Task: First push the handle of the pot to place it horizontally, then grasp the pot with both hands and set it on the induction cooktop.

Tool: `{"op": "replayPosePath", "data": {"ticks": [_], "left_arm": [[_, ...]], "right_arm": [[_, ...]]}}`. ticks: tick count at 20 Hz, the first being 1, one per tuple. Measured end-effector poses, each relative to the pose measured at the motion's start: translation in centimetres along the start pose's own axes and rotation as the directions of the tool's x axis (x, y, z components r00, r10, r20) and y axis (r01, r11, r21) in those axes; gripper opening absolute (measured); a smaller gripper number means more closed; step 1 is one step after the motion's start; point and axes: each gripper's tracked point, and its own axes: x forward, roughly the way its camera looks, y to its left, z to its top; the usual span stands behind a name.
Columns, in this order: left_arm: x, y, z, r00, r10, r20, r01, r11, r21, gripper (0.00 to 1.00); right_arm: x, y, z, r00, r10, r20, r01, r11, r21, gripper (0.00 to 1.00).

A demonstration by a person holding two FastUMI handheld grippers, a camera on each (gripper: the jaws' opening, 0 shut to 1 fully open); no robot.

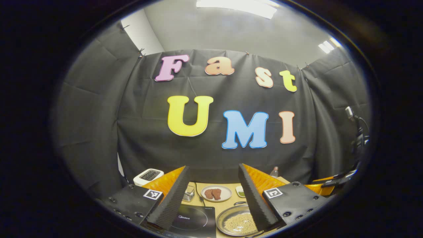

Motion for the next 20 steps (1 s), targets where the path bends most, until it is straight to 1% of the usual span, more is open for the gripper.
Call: {"op": "replayPosePath", "data": {"ticks": [1, 2, 3, 6, 9, 10, 11, 12, 13, 14, 15, 16, 18, 19, 20], "left_arm": [[-0.1, 0.1, -0.4, 1.000, 0.000, -0.006, 0.000, 1.000, 0.000, 0.93], [-0.2, 0.4, -0.6, 1.000, 0.001, -0.011, -0.001, 1.000, 0.002, 0.93], [-0.2, 0.8, -0.8, 1.000, 0.005, -0.017, -0.005, 1.000, 0.006, 0.99], [-0.5, 1.9, -1.5, 0.999, 0.020, -0.035, -0.019, 1.000, 0.006, 0.99], [-0.5, 2.9, -2.4, 0.998, 0.036, -0.055, -0.035, 0.999, 0.002, 0.99], [-0.6, 3.3, -2.5, 0.997, 0.041, -0.059, -0.041, 0.999, 0.002, 0.99], [-0.7, 3.7, -2.7, 0.997, 0.048, -0.061, -0.048, 0.999, 0.003, 0.96], [-0.8, 4.0, -2.8, 0.996, 0.053, -0.068, -0.052, 0.999, 0.006, 0.99], [-1.0, 4.3, -3.1, 0.996, 0.058, -0.070, -0.057, 0.998, 0.008, 0.96], [-1.2, 4.7, -3.1, 0.995, 0.063, -0.072, -0.062, 0.998, 0.009, 0.96], [-1.1, 5.0, -3.3, 0.995, 0.065, -0.075, -0.065, 0.998, 0.010, 0.99], [-1.1, 5.3, -3.4, 0.994, 0.070, -0.079, -0.070, 0.998, 0.011, 0.99], [-1.3, 5.9, -3.5, 0.993, 0.080, -0.084, -0.080, 0.997, 0.012, 0.93], [-1.3, 6.3, -3.7, 0.993, 0.083, -0.087, -0.083, 0.997, 0.010, 0.96], [-1.5, 6.5, -3.9, 0.992, 0.087, -0.091, -0.087, 0.996, 0.008, 0.96]], "right_arm": [[0.4, 0.1, -1.3, 0.999, 0.000, -0.043, 0.000, 1.000, 0.005, 0.41], [0.7, 0.0, -2.4, 0.997, -0.009, -0.083, 0.010, 1.000, 0.008, 0.36], [0.9, 0.5, -3.7, 0.993, 0.002, -0.122, -0.001, 1.000, 0.009, 0.25], [1.4, 1.8, -7.2, 0.972, 0.031, -0.232, -0.035, 0.999, -0.013, 0.26], [2.1, 3.2, -9.4, 0.949, 0.066, -0.307, -0.075, 0.997, -0.015, 0.26], [2.1, 3.3, -10.0, 0.940, 0.057, -0.336, -0.066, 0.998, -0.015, 0.26], [3.5, 3.8, -11.6, 0.931, 0.067, -0.359, -0.070, 0.998, 0.005, 0.15], [2.8, 4.6, -12.1, 0.915, 0.092, -0.392, -0.091, 0.996, 0.020, 0.04], [2.9, 5.0, -13.3, 0.900, 0.105, -0.424, -0.101, 0.994, 0.033, 0.01], [3.1, 5.5, -14.2, 0.885, 0.117, -0.450, -0.107, 0.993, 0.047, 0.01], [3.3, 5.9, -15.1, 0.870, 0.131, -0.476, -0.114, 0.991, 0.065, 0.01], [3.4, 6.4, -16.3, 0.850, 0.149, -0.505, -0.122, 0.989, 0.085, 0.01], [3.6, 7.2, -18.0, 0.815, 0.176, -0.551, -0.130, 0.984, 0.123, 0.01], [3.7, 7.5, -18.8, 0.801, 0.183, -0.570, -0.131, 0.983, 0.130, 0.01], [3.9, 7.7, -19.4, 0.788, 0.187, -0.587, -0.132, 0.982, 0.136, 0.01]]}}
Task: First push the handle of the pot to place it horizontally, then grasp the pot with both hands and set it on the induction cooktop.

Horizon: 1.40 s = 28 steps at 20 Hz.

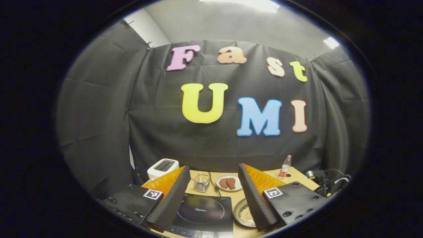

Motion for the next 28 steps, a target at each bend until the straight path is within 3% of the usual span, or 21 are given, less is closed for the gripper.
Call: {"op": "replayPosePath", "data": {"ticks": [7, 8, 11, 12, 16, 20, 21, 23, 28], "left_arm": [[-0.1, 1.7, -0.7, 0.999, 0.024, -0.021, -0.024, 1.000, 0.002, 0.99], [-0.1, 2.0, -0.7, 0.999, 0.027, -0.024, -0.027, 1.000, 0.001, 0.93], [0.0, 2.6, -1.4, 0.999, 0.036, -0.037, -0.036, 0.999, -0.005, 0.93], [0.0, 2.9, -1.4, 0.998, 0.038, -0.040, -0.038, 0.999, -0.007, 0.99], [0.2, 3.3, -1.3, 0.998, 0.038, -0.042, -0.039, 0.999, -0.006, 0.99], [0.6, 3.7, -1.4, 0.999, 0.028, -0.046, -0.029, 1.000, -0.007, 0.99], [0.6, 3.6, -1.4, 0.999, 0.024, -0.046, -0.024, 1.000, -0.008, 0.92], [0.7, 3.5, -1.6, 0.999, 0.010, -0.047, -0.011, 1.000, -0.011, 0.99], [1.3, 2.5, -1.9, 0.998, -0.043, -0.046, 0.042, 0.999, -0.018, 0.92]], "right_arm": [[3.9, 0.8, -2.1, 0.995, 0.007, -0.099, -0.007, 1.000, 0.005, 0.01], [4.4, 0.9, -2.3, 0.994, 0.006, -0.111, -0.006, 1.000, 0.006, 0.01], [6.0, 1.1, -2.8, 0.990, 0.001, -0.138, 0.002, 1.000, 0.021, 0.01], [6.3, 1.2, -2.9, 0.990, 0.000, -0.142, 0.004, 1.000, 0.029, 0.01], [7.3, 1.3, -2.8, 0.989, 0.013, -0.150, -0.001, 0.997, 0.077, 0.01], [7.8, 1.1, -2.7, 0.990, 0.019, -0.139, 0.000, 0.991, 0.137, 0.01], [7.9, 1.0, -2.8, 0.990, 0.014, -0.137, 0.006, 0.990, 0.141, 0.00], [8.1, 0.4, -3.0, 0.990, -0.001, -0.140, 0.023, 0.988, 0.155, 0.00], [7.7, -1.7, -2.9, 0.992, -0.041, -0.120, 0.065, 0.977, 0.205, 0.00]]}}
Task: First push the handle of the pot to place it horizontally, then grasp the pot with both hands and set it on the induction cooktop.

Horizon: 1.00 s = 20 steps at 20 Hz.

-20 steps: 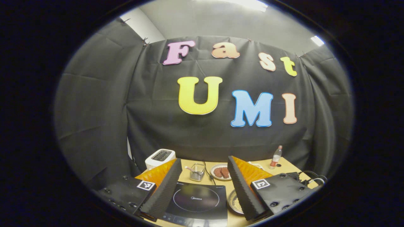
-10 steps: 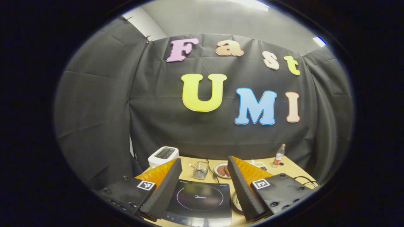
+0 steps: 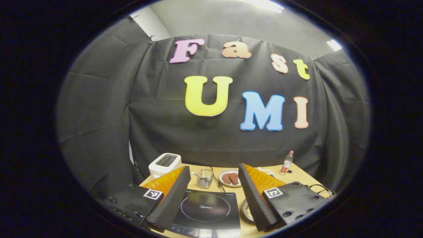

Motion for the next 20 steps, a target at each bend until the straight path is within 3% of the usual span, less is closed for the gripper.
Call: {"op": "replayPosePath", "data": {"ticks": [3, 6, 14, 18, 20], "left_arm": [[0.5, -0.5, -1.2, 0.999, -0.025, -0.023, 0.025, 1.000, 0.005, 0.99], [0.7, -1.0, -1.8, 0.998, -0.053, -0.035, 0.053, 0.999, 0.003, 0.92], [1.6, -3.4, -1.6, 0.995, -0.088, -0.040, 0.088, 0.996, 0.018, 0.99], [2.1, -5.6, -1.8, 0.996, -0.080, -0.050, 0.082, 0.996, 0.028, 0.93], [2.1, -6.9, -1.7, 0.996, -0.077, -0.050, 0.078, 0.997, 0.016, 0.99]], "right_arm": [[-0.1, -1.1, 0.1, 1.000, -0.023, 0.013, 0.023, 0.999, 0.025, 0.00], [0.0, -2.1, 0.0, 0.999, -0.044, 0.019, 0.043, 0.998, 0.042, 0.00], [-0.2, -4.7, 0.3, 0.998, -0.067, 0.014, 0.066, 0.996, 0.053, 0.00], [-0.3, -6.1, 0.6, 0.997, -0.072, 0.008, 0.072, 0.997, 0.024, 0.00], [-0.3, -6.9, 0.8, 0.998, -0.070, 0.001, 0.070, 0.997, 0.013, 0.00]]}}
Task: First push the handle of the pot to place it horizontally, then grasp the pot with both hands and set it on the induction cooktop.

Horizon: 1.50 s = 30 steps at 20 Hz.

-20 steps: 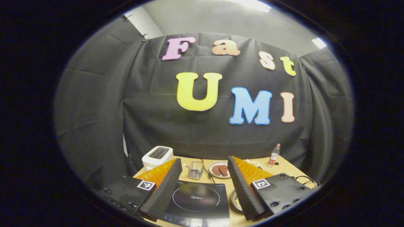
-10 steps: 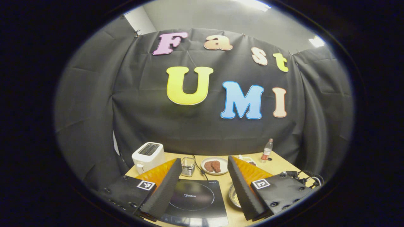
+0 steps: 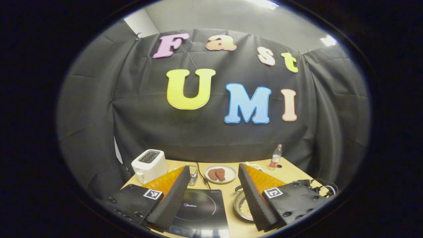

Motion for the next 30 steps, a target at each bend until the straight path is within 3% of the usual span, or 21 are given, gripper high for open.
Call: {"op": "replayPosePath", "data": {"ticks": [2, 14, 28, 29, 30], "left_arm": [[0.2, -1.2, 0.0, 1.000, 0.006, -0.002, -0.006, 1.000, -0.001, 0.93], [0.0, -6.2, -0.2, 0.999, 0.048, -0.010, -0.048, 0.998, 0.029, 0.93], [1.1, -10.3, -2.0, 0.997, 0.050, -0.064, -0.048, 0.998, 0.036, 0.93], [1.2, -10.7, -2.0, 0.996, 0.051, -0.068, -0.048, 0.998, 0.041, 0.99], [1.4, -10.8, -2.2, 0.996, 0.052, -0.071, -0.049, 0.998, 0.046, 0.93]], "right_arm": [[0.0, -0.9, 0.3, 1.000, 0.004, -0.006, -0.004, 1.000, -0.008, 0.00], [-0.6, -6.2, 2.8, 1.000, -0.015, -0.005, 0.014, 0.997, -0.074, 0.00], [-0.7, -10.9, 7.0, 0.999, -0.046, 0.009, 0.047, 0.985, -0.167, 0.00], [-0.6, -11.2, 7.3, 0.999, -0.050, 0.009, 0.051, 0.983, -0.176, 0.00], [-0.4, -11.5, 7.8, 0.998, -0.055, 0.011, 0.056, 0.981, -0.185, 0.00]]}}
